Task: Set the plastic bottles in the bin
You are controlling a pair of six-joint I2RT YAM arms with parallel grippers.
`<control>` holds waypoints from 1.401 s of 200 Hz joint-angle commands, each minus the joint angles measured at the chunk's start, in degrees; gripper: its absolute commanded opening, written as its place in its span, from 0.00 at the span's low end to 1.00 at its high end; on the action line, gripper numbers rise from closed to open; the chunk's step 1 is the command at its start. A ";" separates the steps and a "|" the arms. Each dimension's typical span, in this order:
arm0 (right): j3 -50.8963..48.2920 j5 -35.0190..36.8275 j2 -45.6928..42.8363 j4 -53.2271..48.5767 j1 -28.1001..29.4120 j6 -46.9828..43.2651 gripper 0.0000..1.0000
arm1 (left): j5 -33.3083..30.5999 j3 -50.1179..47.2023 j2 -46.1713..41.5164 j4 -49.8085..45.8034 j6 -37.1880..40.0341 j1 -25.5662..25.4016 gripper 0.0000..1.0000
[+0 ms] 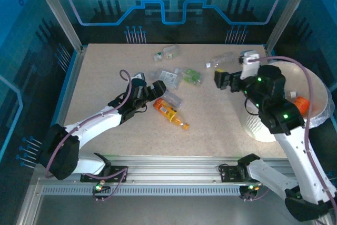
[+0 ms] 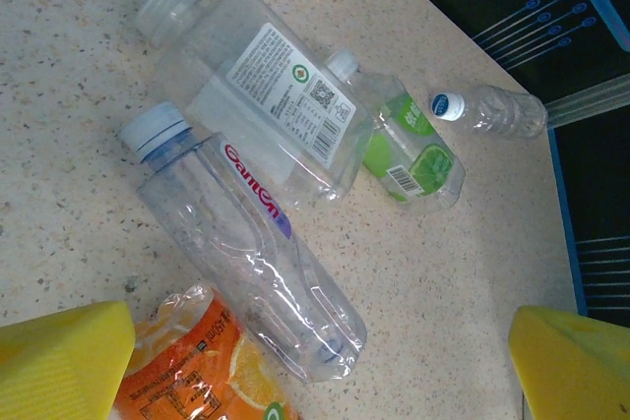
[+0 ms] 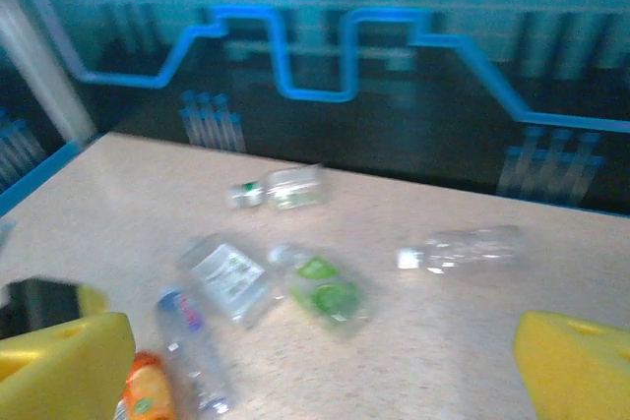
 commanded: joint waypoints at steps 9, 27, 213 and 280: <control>-1.31 -3.06 4.51 2.19 6.22 -5.49 1.00 | -1.36 -1.36 -2.36 -1.55 -1.37 0.56 0.99; -2.57 -2.85 7.84 2.28 8.43 -5.03 1.00 | -1.31 -2.02 -3.00 -1.37 -1.44 0.64 0.99; 16.02 7.43 62.07 -1.73 29.39 5.79 0.86 | -10.80 -6.32 -8.82 -23.87 -14.87 10.69 0.99; 21.14 6.10 70.51 -4.32 29.49 7.15 0.81 | -11.44 -10.20 -12.50 -21.85 -16.21 12.07 0.99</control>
